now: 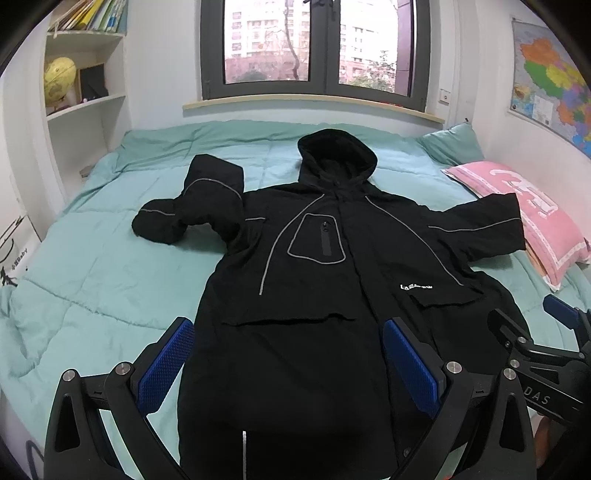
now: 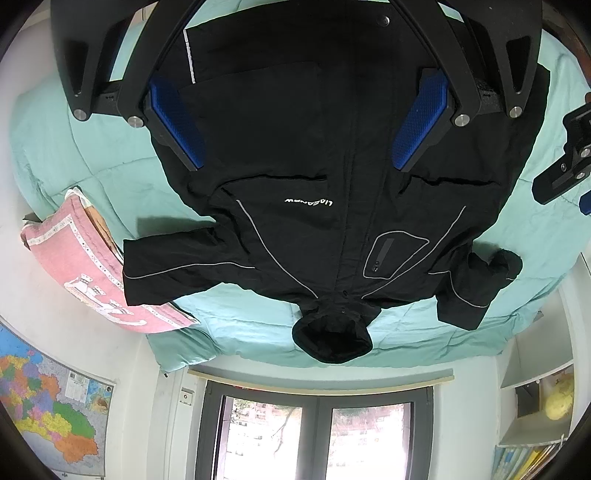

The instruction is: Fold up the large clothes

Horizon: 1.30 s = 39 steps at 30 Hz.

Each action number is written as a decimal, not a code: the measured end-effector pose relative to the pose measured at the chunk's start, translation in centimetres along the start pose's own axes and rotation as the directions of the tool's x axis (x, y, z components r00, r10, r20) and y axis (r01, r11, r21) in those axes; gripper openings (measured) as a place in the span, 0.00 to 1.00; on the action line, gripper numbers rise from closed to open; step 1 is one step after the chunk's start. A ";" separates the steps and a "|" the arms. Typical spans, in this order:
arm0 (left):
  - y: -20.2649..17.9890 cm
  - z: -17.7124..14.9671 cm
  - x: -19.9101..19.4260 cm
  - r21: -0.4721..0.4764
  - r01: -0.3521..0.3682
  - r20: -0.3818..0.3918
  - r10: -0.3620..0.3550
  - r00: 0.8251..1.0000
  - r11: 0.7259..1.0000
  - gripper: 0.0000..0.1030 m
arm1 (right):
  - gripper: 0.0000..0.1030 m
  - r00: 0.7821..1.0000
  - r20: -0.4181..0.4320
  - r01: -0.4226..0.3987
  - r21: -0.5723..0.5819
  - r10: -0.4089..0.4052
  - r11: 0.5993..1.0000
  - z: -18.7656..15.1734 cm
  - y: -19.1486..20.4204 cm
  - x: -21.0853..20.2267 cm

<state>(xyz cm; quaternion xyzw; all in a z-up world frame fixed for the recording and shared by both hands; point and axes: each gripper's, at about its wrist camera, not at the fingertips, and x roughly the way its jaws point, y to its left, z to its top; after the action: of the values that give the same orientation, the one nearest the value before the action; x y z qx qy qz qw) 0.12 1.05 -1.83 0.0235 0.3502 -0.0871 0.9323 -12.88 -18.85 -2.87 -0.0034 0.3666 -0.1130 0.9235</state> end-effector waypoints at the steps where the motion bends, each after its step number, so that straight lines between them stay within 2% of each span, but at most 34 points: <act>1: -0.1 0.0 0.0 0.004 -0.001 0.004 0.001 1.000 1.000 0.99 | 0.98 1.000 -0.003 -0.002 0.000 0.002 1.000 0.0 0.1 0.1; 7: 0.5 0.3 -0.3 -0.006 -0.031 0.043 0.031 0.999 1.000 0.99 | 0.98 1.000 -0.013 -0.007 -0.010 0.006 1.000 0.2 0.5 0.4; 10: 2.7 0.9 -0.7 -0.074 -0.047 0.089 0.054 0.995 0.996 0.99 | 0.98 1.000 -0.001 -0.010 -0.023 0.010 1.000 0.7 0.9 0.4; 13: 6.2 2.1 -1.3 -0.151 -0.126 0.150 0.148 0.977 0.980 0.99 | 0.98 1.000 0.009 -0.020 -0.040 0.021 0.999 1.6 1.7 0.4; 17: 11.4 4.6 -1.8 -0.251 -0.180 0.213 0.236 0.948 0.951 0.99 | 0.98 0.998 0.038 -0.051 -0.073 0.053 0.996 3.2 3.6 0.3; 19: 13.6 5.7 -1.4 -0.276 -0.183 0.212 0.246 0.946 0.944 0.99 | 0.98 0.995 0.055 -0.074 -0.086 0.079 0.994 4.2 4.7 0.3; 21: 16.1 7.0 -0.1 -0.295 -0.139 0.199 0.203 0.959 0.945 0.99 | 0.98 0.988 0.074 -0.130 -0.096 0.138 0.987 5.6 6.4 0.6; 23: 18.7 8.5 2.2 -0.307 -0.062 0.161 0.116 0.980 0.950 0.99 | 0.98 0.971 0.088 -0.214 -0.093 0.222 0.972 7.1 8.1 1.5; 25: 21.3 9.6 5.2 -0.340 -0.003 0.131 0.051 0.990 0.940 0.99 | 0.98 0.954 0.088 -0.282 -0.070 0.287 0.957 8.7 9.8 3.0; 27: 23.6 10.3 8.2 -0.387 0.017 0.097 0.022 0.995 0.922 0.99 | 0.98 0.940 0.111 -0.317 -0.056 0.321 0.947 10.3 11.8 5.0; 29: 25.4 10.6 11.4 -0.421 0.012 0.066 0.018 0.998 0.907 0.99 | 0.98 0.944 0.130 -0.297 -0.057 0.302 0.953 11.8 13.9 7.6; 31: 27.2 10.8 14.7 -0.444 -0.020 0.028 0.036 0.999 0.896 0.99 | 0.98 0.952 0.109 -0.283 -0.042 0.286 0.958 12.9 15.6 10.5; 32: 28.4 10.9 16.7 -0.471 -0.031 0.010 0.041 0.999 0.882 0.99 | 0.98 0.952 0.112 -0.283 -0.041 0.286 0.958 13.5 16.7 12.4; 34: 30.2 10.7 19.6 -0.523 0.029 0.032 -0.015 0.999 0.852 0.99 | 0.98 0.958 0.123 -0.255 -0.055 0.260 0.965 14.0 18.1 15.4; 35: 31.2 10.5 21.9 -0.557 0.063 0.032 -0.054 0.998 0.828 0.99 | 0.98 0.963 0.151 -0.213 -0.078 0.222 0.974 14.2 19.0 17.1; 37: 32.3 10.4 24.8 -0.601 0.045 0.012 -0.048 0.999 0.798 0.99 | 0.98 0.967 0.184 -0.161 -0.101 0.178 0.982 14.0 19.9 19.8; 39: 33.2 10.4 28.4 -0.611 0.015 -0.006 -0.024 1.000 0.791 0.99 | 0.98 0.967 0.208 -0.127 -0.103 0.146 0.987 13.1 20.0 22.3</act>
<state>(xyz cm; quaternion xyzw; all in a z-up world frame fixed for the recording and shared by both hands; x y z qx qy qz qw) 33.76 28.48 -13.25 -0.2817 0.3662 0.0211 0.8866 15.82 -5.02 -10.18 -0.0312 0.2685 -0.0317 0.9623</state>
